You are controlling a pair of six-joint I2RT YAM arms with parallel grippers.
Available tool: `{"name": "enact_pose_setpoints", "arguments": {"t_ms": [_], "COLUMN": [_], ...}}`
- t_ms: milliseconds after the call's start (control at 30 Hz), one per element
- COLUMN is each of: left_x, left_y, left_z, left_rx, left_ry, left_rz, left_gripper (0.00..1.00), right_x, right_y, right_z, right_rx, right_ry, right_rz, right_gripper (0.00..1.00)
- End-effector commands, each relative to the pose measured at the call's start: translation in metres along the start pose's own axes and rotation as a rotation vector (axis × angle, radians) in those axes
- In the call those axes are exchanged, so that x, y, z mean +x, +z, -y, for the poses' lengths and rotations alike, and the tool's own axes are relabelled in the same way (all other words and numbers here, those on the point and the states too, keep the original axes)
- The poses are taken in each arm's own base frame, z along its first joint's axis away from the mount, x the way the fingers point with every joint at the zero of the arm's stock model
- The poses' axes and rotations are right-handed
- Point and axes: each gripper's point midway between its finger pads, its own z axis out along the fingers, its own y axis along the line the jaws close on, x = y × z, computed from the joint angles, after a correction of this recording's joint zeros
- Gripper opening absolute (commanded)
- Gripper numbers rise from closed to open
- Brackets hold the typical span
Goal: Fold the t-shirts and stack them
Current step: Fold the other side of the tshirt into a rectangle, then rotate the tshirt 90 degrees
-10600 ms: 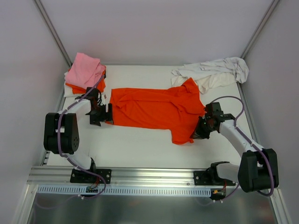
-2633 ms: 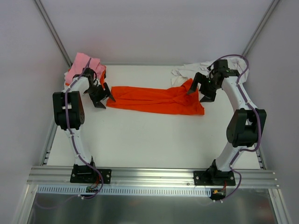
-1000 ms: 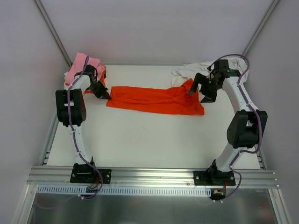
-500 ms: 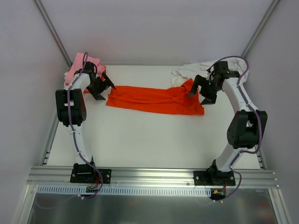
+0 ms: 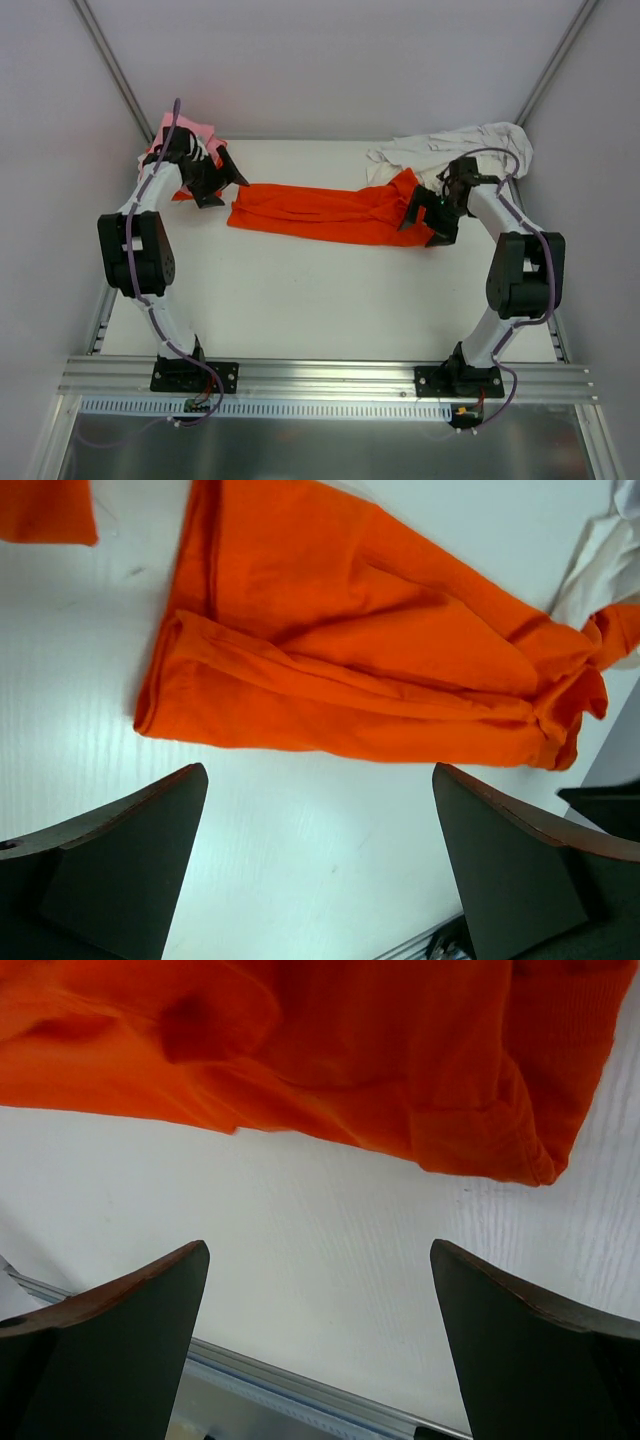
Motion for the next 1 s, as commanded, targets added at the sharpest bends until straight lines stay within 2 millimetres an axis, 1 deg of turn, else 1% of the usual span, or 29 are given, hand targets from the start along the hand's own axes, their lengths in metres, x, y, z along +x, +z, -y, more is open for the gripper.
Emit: {"name": "enact_pose_setpoints", "arguments": {"t_ms": [0,67,100,133,167,200,233,267,300,333,367,400,433,467,500,533,567,600,633,667,700,733,767,800,833,867,900,933,967], "left_x": [0.018,0.022,0.024,0.025,0.027,0.032,0.031,0.032,0.035,0.034,0.031,0.028,0.028,0.033,0.032,0.030,0.030,0.029,0.026,0.025,0.021,0.018,0.018,0.017,0.014,0.015,0.015,0.014,0.016], "left_y": [-0.021,-0.021,-0.020,-0.017,-0.015,-0.007,-0.004,-0.001,0.007,0.007,0.007,0.009,0.008,0.009,0.008,0.007,0.006,0.005,0.003,0.003,0.003,0.004,0.009,0.012,0.014,0.020,0.024,0.026,0.033], "left_z": [0.023,0.025,0.025,0.027,0.030,0.030,0.033,0.036,0.035,0.043,0.043,0.042,0.049,0.056,0.058,0.061,0.062,0.063,0.065,0.066,0.068,0.070,0.070,0.070,0.073,0.071,0.072,0.073,0.069], "left_rx": [0.081,0.105,0.119,0.137,0.154,0.156,0.163,0.170,0.168,0.170,0.165,0.154,0.159,0.164,0.164,0.164,0.166,0.166,0.167,0.170,0.175,0.181,0.183,0.184,0.188,0.185,0.182,0.180,0.176], "left_ry": [0.113,0.144,0.147,0.155,0.157,0.155,0.159,0.165,0.165,0.183,0.184,0.186,0.202,0.217,0.222,0.231,0.235,0.238,0.247,0.250,0.256,0.253,0.247,0.241,0.239,0.234,0.236,0.235,0.226], "left_rz": [-0.025,-0.036,-0.045,-0.049,-0.062,-0.087,-0.095,-0.109,-0.130,-0.134,-0.129,-0.125,-0.120,-0.132,-0.131,-0.124,-0.124,-0.121,-0.109,-0.103,-0.087,-0.081,-0.089,-0.093,-0.092,-0.105,-0.108,-0.110,-0.127], "left_gripper": [0.99,0.98,0.96,0.95,0.94,0.88,0.84,0.78,0.60,0.49,0.43,0.39,0.37,0.41,0.51,0.72,0.80,0.95,0.99,0.99,0.99,0.99,0.99,0.99,0.99,0.99,0.99,0.99,0.99], "right_x": [0.014,0.016,0.015,0.011,0.001,-0.003,-0.008,-0.012,-0.022,-0.023,-0.026,-0.033,-0.036,-0.035,-0.036,-0.039,-0.038,-0.041,-0.045,-0.048,-0.051,-0.060,-0.064,-0.067,-0.071,-0.079,-0.082,-0.085,-0.090], "right_y": [0.016,0.023,0.026,0.026,0.023,0.022,0.026,0.025,0.020,0.020,0.016,0.009,0.004,-0.006,-0.012,-0.018,-0.023,-0.030,-0.037,-0.040,-0.039,-0.045,-0.044,-0.034,-0.032,-0.034,-0.030,-0.019,-0.018], "right_z": [0.010,0.014,0.012,0.009,0.003,-0.001,-0.003,-0.007,-0.015,-0.016,-0.020,-0.025,-0.028,-0.029,-0.031,-0.033,-0.034,-0.035,-0.039,-0.041,-0.042,-0.047,-0.049,-0.047,-0.049,-0.054,-0.055,-0.052,-0.055], "right_rx": [0.005,0.001,-0.008,-0.017,-0.030,-0.045,-0.052,-0.064,-0.084,-0.081,-0.087,-0.092,-0.094,-0.092,-0.089,-0.088,-0.083,-0.081,-0.086,-0.088,-0.089,-0.100,-0.105,-0.104,-0.108,-0.117,-0.122,-0.116,-0.125], "right_ry": [0.025,0.034,0.044,0.044,0.038,0.040,0.043,0.045,0.046,0.055,0.052,0.044,0.038,0.034,0.025,0.004,-0.001,-0.010,-0.021,-0.026,-0.028,-0.035,-0.035,-0.025,-0.022,-0.025,-0.026,-0.010,-0.015], "right_rz": [0.012,0.011,0.007,0.013,0.036,0.040,0.036,0.038,0.054,0.041,0.047,0.070,0.081,0.090,0.099,0.112,0.112,0.130,0.148,0.155,0.155,0.172,0.171,0.149,0.143,0.154,0.151,0.125,0.127], "right_gripper": [0.99,1.00,1.00,0.99,0.99,0.92,0.83,0.46,0.20,0.01,0.01,0.00,0.01,0.01,0.06,0.35,0.49,0.61,0.78,0.85,0.90,0.94,0.95,0.96,0.97,0.97,0.97,0.98,0.98]}}
